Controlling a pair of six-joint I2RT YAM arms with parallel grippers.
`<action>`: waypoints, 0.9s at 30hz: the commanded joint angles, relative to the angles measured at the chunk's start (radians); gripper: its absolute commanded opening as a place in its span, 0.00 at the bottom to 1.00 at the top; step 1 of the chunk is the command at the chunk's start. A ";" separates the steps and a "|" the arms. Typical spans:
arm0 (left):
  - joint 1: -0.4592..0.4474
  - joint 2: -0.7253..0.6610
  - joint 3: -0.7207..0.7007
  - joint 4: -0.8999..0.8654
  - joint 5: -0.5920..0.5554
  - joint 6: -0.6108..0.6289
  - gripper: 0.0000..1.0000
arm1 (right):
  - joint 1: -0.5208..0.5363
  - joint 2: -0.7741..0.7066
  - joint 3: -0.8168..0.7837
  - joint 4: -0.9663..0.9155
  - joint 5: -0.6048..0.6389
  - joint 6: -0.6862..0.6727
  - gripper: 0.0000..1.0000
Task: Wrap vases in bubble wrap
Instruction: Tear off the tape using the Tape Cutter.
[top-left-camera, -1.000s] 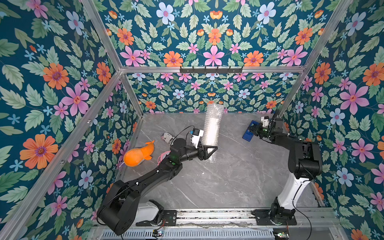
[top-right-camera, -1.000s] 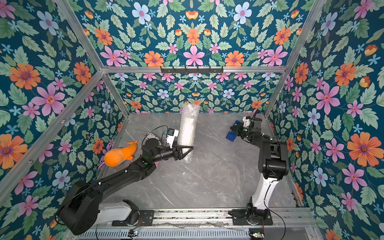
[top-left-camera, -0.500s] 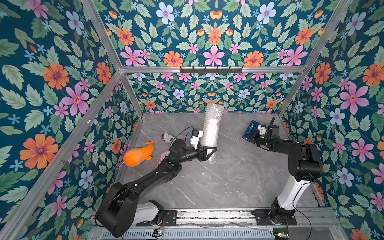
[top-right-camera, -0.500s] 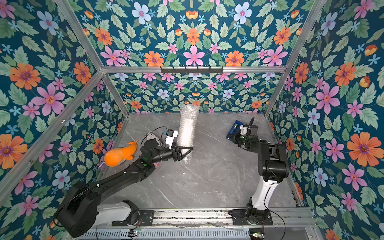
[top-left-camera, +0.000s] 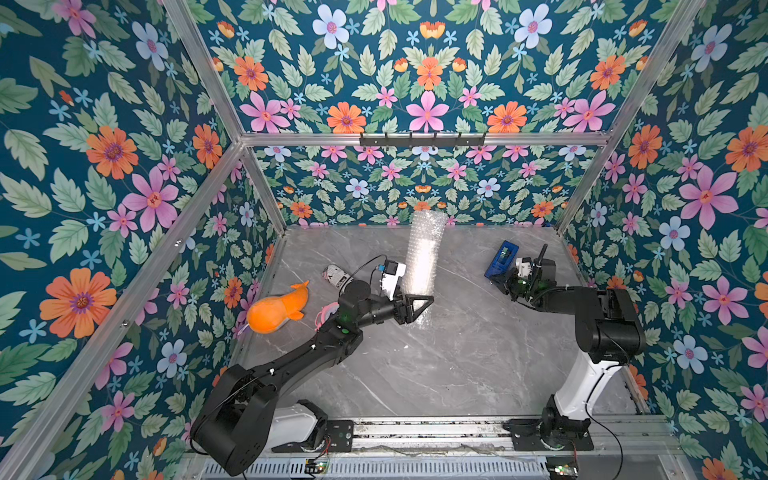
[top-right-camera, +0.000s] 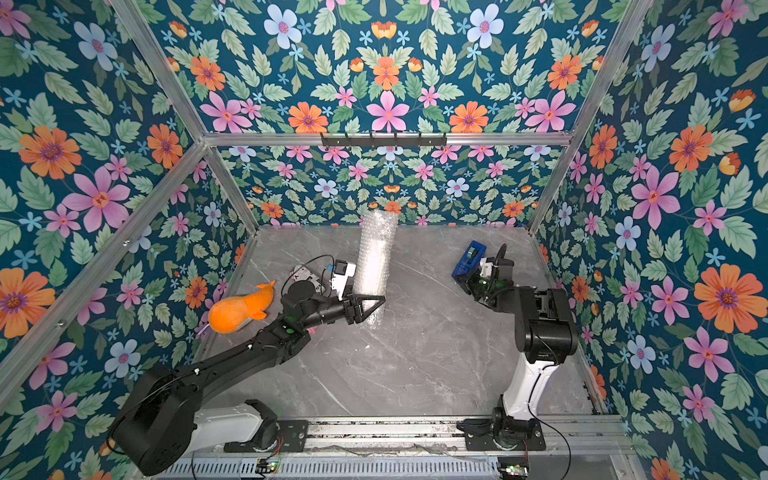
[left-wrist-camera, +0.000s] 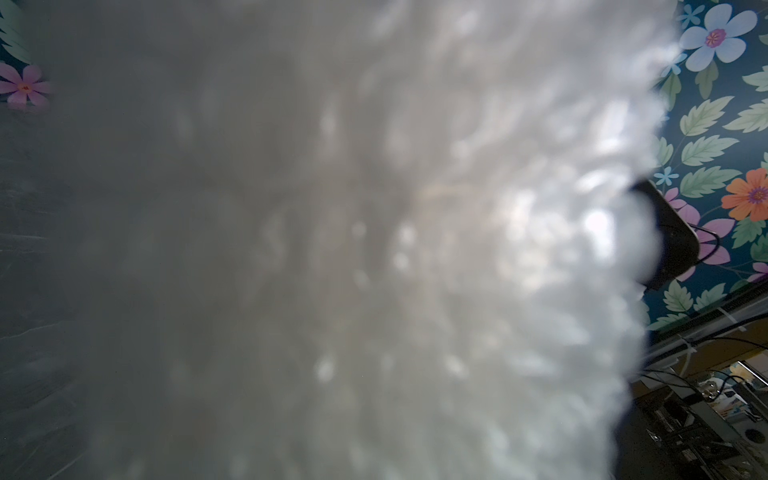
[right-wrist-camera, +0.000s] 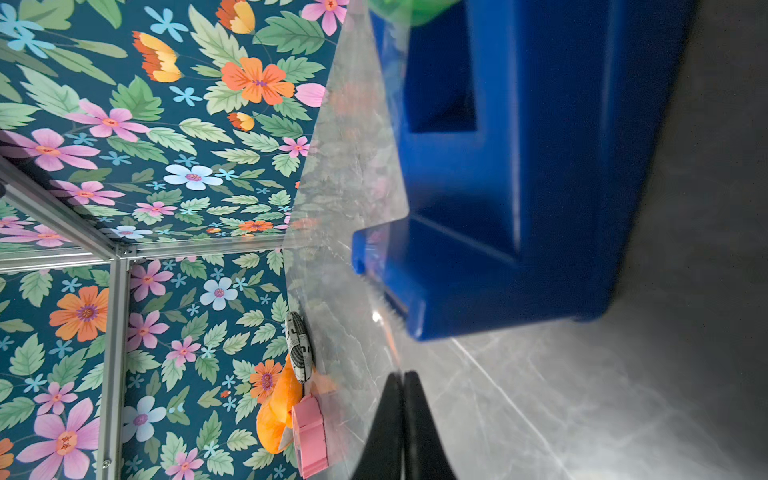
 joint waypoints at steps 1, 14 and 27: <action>-0.003 -0.003 0.003 0.082 0.009 0.024 0.00 | 0.002 0.027 0.005 -0.027 0.014 0.014 0.00; -0.006 -0.002 0.007 0.082 0.007 0.023 0.00 | -0.006 0.059 0.048 -0.213 0.097 -0.024 0.00; -0.011 -0.004 0.007 0.089 0.006 0.026 0.00 | 0.005 0.095 0.034 -0.125 0.079 0.052 0.00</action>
